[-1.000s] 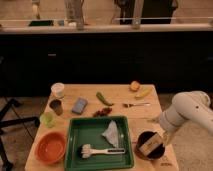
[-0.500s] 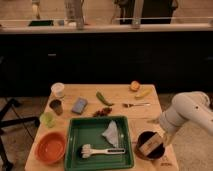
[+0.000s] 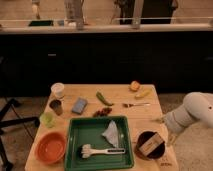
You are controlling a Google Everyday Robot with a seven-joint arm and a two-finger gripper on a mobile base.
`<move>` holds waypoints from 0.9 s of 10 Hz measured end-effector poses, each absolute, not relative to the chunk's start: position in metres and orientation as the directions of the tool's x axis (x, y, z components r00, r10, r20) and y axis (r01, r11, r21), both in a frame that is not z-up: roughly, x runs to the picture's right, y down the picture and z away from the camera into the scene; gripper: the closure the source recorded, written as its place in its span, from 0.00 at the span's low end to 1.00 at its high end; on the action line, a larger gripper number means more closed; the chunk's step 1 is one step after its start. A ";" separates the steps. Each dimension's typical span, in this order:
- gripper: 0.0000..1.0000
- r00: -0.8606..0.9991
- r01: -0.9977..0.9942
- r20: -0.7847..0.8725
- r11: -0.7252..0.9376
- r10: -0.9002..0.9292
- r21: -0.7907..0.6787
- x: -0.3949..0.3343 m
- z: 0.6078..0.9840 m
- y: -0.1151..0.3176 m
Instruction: Wipe red bowl with eraser
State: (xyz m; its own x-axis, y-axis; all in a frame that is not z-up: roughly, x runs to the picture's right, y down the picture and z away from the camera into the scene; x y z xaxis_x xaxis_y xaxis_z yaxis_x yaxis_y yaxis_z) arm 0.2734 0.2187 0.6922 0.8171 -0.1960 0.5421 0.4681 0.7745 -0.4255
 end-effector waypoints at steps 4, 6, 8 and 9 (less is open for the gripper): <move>0.20 0.760 0.549 0.611 0.722 -0.220 -0.422 0.259 0.699 0.229; 0.20 0.747 0.569 0.625 0.703 -0.225 -0.427 0.252 0.705 0.233; 0.20 0.746 0.576 0.627 0.688 -0.222 -0.442 0.246 0.711 0.238; 0.20 0.753 0.570 0.622 0.687 -0.216 -0.451 0.245 0.714 0.240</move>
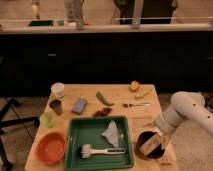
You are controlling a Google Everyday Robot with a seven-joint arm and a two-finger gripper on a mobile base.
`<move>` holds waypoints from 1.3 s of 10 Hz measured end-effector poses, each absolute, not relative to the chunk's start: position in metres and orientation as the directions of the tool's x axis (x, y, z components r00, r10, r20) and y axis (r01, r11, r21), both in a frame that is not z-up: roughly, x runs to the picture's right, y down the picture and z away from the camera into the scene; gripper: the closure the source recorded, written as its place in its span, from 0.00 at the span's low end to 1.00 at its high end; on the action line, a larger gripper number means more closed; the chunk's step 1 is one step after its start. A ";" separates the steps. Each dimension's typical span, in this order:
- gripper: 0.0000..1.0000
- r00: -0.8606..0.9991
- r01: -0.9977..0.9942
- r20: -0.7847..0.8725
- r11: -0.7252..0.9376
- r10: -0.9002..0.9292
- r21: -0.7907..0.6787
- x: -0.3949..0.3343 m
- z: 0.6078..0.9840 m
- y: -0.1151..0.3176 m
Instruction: Wipe red bowl with eraser
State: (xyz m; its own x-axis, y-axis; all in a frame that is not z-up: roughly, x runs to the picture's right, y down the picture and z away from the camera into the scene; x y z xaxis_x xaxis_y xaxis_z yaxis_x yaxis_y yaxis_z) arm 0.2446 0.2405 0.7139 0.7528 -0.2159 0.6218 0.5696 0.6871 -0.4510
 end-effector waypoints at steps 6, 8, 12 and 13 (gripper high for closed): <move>0.20 0.843 0.417 0.523 0.765 -0.125 -0.491 0.256 0.727 0.249; 0.20 0.853 0.388 0.512 0.780 -0.103 -0.490 0.260 0.730 0.253; 0.20 0.849 0.365 0.523 0.801 -0.078 -0.474 0.263 0.733 0.257; 0.21 0.847 0.365 0.526 0.804 -0.076 -0.470 0.263 0.733 0.257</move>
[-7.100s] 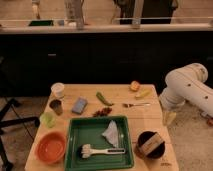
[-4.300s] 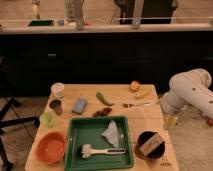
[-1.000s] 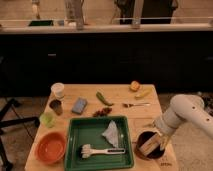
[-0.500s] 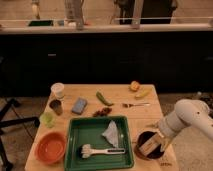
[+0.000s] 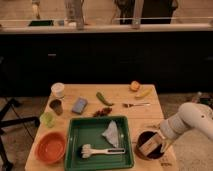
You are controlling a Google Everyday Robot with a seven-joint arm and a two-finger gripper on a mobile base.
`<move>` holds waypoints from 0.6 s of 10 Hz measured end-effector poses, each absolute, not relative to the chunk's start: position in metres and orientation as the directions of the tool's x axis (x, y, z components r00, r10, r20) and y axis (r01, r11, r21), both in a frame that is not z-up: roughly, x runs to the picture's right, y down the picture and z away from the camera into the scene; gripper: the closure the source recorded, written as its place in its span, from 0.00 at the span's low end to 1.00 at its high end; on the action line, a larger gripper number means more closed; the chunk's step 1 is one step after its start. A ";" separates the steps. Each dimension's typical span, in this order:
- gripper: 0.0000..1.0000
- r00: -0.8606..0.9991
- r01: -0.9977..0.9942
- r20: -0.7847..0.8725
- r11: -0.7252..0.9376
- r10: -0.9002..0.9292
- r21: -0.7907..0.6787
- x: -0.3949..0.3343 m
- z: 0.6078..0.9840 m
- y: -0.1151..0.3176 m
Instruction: Wipe red bowl with eraser
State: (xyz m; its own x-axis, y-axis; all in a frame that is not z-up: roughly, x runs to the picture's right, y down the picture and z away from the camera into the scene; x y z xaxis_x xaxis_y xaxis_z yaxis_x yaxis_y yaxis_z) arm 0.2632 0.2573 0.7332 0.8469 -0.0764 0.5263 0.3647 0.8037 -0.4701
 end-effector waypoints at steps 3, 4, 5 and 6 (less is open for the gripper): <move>0.48 0.840 0.365 0.537 0.808 -0.073 -0.461 0.262 0.733 0.257; 0.56 0.839 0.366 0.539 0.809 -0.072 -0.460 0.262 0.733 0.258; 0.68 0.837 0.366 0.543 0.810 -0.071 -0.458 0.263 0.732 0.258; 0.76 0.834 0.368 0.547 0.811 -0.072 -0.455 0.262 0.732 0.258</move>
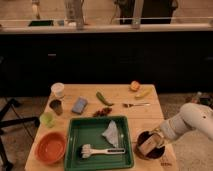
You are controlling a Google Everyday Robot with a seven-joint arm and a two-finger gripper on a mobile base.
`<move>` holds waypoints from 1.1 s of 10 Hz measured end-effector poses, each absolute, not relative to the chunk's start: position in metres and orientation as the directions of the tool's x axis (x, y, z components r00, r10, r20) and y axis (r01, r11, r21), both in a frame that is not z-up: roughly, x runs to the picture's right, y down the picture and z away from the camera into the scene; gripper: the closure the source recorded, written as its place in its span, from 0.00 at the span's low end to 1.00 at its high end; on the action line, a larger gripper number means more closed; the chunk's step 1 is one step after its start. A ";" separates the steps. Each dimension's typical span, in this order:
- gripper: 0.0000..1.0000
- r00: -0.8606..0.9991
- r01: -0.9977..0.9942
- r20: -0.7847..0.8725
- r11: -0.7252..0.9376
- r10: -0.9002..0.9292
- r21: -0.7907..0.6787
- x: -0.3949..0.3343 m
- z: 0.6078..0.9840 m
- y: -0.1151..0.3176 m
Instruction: Wipe red bowl with eraser
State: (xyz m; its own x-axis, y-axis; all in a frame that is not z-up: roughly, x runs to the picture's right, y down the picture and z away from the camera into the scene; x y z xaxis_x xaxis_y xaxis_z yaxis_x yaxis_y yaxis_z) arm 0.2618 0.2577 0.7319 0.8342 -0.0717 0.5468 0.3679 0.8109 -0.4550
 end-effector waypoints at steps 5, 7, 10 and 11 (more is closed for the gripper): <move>1.00 0.813 0.407 0.576 0.794 -0.090 -0.451 0.255 0.731 0.258; 1.00 0.805 0.427 0.583 0.788 -0.108 -0.444 0.253 0.726 0.252; 1.00 0.806 0.445 0.571 0.792 -0.153 -0.417 0.254 0.702 0.226; 1.00 0.808 0.450 0.565 0.795 -0.168 -0.407 0.254 0.695 0.219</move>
State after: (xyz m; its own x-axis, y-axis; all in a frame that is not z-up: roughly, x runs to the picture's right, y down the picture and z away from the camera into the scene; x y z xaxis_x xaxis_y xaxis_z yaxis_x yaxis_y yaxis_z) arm 0.2536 0.2186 0.6952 0.8079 -0.1677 0.5649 0.4495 0.7953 -0.4068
